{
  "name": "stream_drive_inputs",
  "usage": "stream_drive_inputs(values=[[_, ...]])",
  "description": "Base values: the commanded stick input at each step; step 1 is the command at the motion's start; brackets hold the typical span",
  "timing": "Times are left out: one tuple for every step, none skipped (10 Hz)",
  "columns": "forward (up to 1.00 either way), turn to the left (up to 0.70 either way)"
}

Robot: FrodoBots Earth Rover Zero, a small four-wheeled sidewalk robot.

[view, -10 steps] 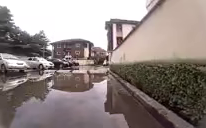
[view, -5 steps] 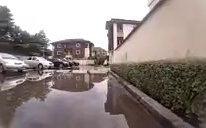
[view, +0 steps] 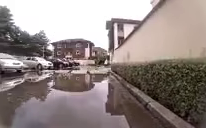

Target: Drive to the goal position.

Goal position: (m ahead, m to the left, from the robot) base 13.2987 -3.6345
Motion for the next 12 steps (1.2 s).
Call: stream_drive_inputs(values=[[0.5,0.0],[0.5,0.0],[0.5,0.0],[0.5,0.0],[0.5,0.0],[0.5,0.0],[0.5,0.0],[0.5,0.0],[0.5,0.0],[0.5,0.0],[0.5,0.0],[0.5,0.0]])
